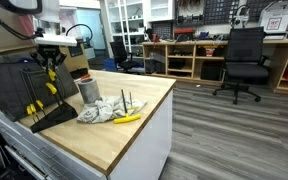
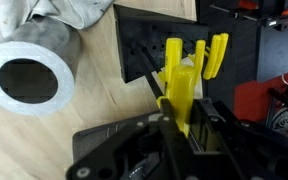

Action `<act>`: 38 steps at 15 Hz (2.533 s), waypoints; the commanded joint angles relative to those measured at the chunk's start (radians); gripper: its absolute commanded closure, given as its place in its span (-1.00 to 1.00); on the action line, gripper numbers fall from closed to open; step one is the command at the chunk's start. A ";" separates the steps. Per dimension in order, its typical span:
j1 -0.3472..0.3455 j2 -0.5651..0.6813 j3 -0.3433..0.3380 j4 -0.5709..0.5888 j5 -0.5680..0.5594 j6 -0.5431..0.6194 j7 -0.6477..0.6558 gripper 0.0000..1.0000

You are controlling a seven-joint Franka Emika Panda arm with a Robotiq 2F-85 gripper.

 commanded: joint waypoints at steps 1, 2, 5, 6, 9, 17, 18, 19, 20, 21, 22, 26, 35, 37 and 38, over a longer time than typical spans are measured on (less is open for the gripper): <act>0.003 -0.008 0.001 -0.004 0.011 0.019 -0.038 0.88; 0.005 -0.007 0.002 -0.004 0.012 0.018 -0.036 0.88; 0.008 -0.001 0.006 -0.002 0.012 0.021 -0.035 0.88; 0.008 0.000 0.008 -0.002 0.012 0.022 -0.034 0.88; 0.008 0.003 0.011 0.001 0.005 0.027 -0.032 0.88; 0.008 0.006 0.012 0.000 0.004 0.031 -0.032 0.88; 0.008 0.006 0.012 -0.001 0.003 0.033 -0.032 0.88; 0.009 0.008 0.013 0.000 0.001 0.036 -0.031 0.88; 0.009 0.010 0.013 0.001 0.000 0.037 -0.031 0.88; 0.009 0.011 0.013 0.002 0.000 0.038 -0.032 0.88; 0.009 0.012 0.013 0.003 -0.001 0.042 -0.032 0.88; 0.008 0.017 0.013 0.006 0.001 0.047 -0.034 0.88; 0.013 0.019 0.019 0.003 0.018 0.049 -0.039 0.88; 0.014 0.021 0.018 0.003 0.013 0.051 -0.037 0.88; 0.013 0.021 0.017 0.002 0.009 0.053 -0.036 0.88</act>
